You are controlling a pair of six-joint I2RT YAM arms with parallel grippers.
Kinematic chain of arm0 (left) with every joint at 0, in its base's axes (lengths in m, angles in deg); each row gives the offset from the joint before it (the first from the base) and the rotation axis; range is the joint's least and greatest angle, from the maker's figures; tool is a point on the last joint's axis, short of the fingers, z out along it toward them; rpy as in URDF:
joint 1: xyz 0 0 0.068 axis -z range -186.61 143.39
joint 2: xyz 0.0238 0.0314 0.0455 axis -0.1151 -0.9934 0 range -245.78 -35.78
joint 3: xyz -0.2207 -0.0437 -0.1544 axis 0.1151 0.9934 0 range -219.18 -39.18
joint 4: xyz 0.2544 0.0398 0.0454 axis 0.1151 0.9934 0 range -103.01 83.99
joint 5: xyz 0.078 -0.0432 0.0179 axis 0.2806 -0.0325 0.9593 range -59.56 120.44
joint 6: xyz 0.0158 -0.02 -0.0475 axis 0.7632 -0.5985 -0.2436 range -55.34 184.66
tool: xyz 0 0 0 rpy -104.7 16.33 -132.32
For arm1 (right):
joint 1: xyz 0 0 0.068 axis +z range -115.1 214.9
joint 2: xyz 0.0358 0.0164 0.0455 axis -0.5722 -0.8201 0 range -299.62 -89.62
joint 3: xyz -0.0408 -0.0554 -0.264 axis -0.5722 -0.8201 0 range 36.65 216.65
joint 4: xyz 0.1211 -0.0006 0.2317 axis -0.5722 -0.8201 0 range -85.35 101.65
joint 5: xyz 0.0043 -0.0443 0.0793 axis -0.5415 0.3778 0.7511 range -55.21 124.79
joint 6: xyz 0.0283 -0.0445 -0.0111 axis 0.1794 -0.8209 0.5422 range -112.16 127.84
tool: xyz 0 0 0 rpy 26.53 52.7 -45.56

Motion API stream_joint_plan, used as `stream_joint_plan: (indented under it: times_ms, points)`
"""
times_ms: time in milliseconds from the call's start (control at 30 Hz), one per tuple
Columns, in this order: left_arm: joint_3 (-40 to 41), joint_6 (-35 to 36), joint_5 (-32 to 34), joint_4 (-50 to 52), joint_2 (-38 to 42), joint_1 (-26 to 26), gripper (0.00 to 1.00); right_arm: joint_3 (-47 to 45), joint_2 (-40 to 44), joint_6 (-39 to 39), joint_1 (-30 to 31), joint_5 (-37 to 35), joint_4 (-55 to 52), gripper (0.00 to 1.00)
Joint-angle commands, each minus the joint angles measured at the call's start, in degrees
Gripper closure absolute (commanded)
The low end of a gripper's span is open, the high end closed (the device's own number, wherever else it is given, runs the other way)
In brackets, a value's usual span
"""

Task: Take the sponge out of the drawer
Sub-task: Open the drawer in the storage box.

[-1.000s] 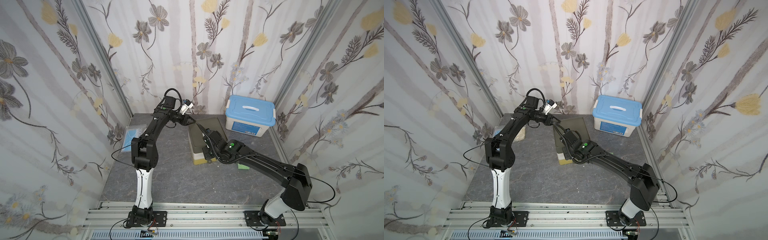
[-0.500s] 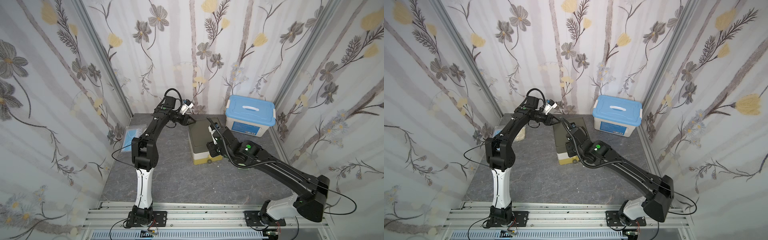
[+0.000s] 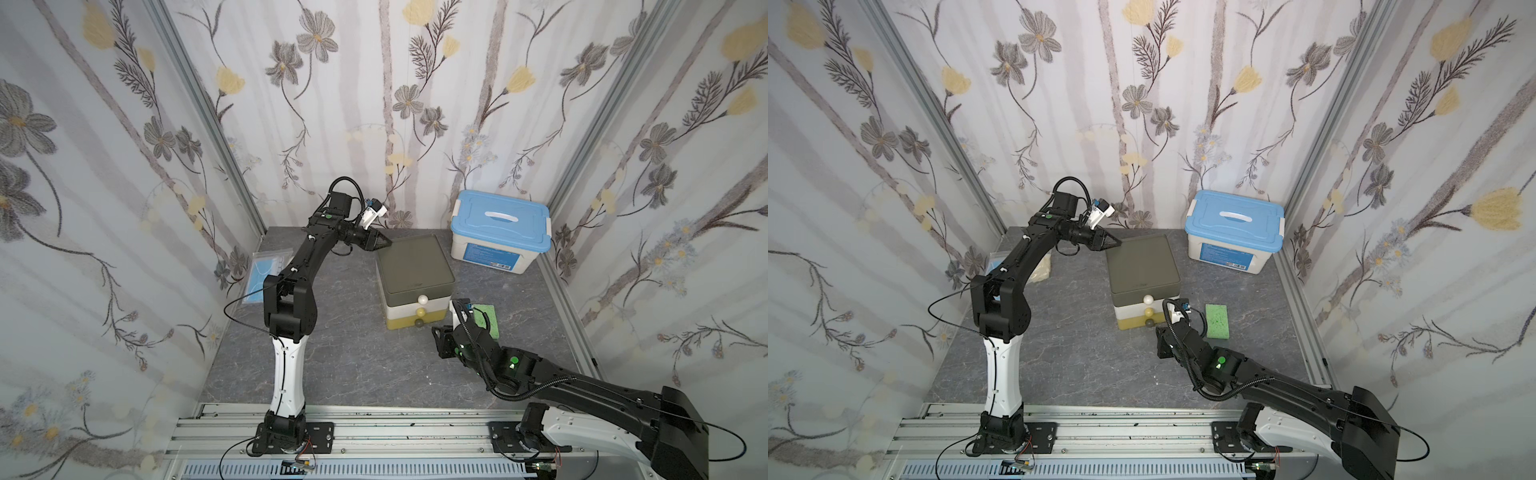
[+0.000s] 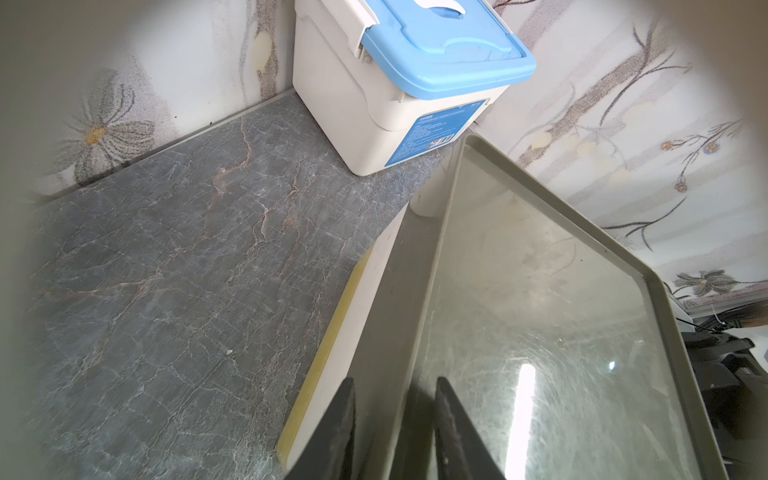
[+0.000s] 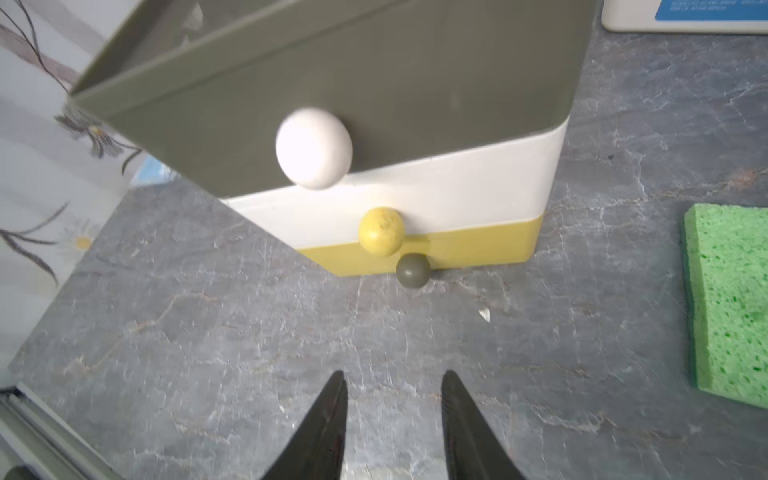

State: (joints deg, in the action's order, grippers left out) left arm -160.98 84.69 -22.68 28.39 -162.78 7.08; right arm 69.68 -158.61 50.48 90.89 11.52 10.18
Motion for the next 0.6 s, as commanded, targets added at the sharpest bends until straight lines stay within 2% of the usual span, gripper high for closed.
stream_joint_plan:
  times_ms: [0,267,567]
  points:
    - [0.8,1.1,3.8,4.4,-0.6,0.1,0.67,-0.7,-2.9,1.5,0.3,-6.1,13.2,0.59]
    - [0.7,1.3,3.9,4.5,-0.4,0.1,0.68,3.3,-16.1,0.3,0.8,-9.9,19.4,0.56]
    - [0.6,1.3,3.8,4.5,-0.7,0.0,0.68,6.8,-20.1,-0.4,-0.6,-10.8,17.3,0.57]
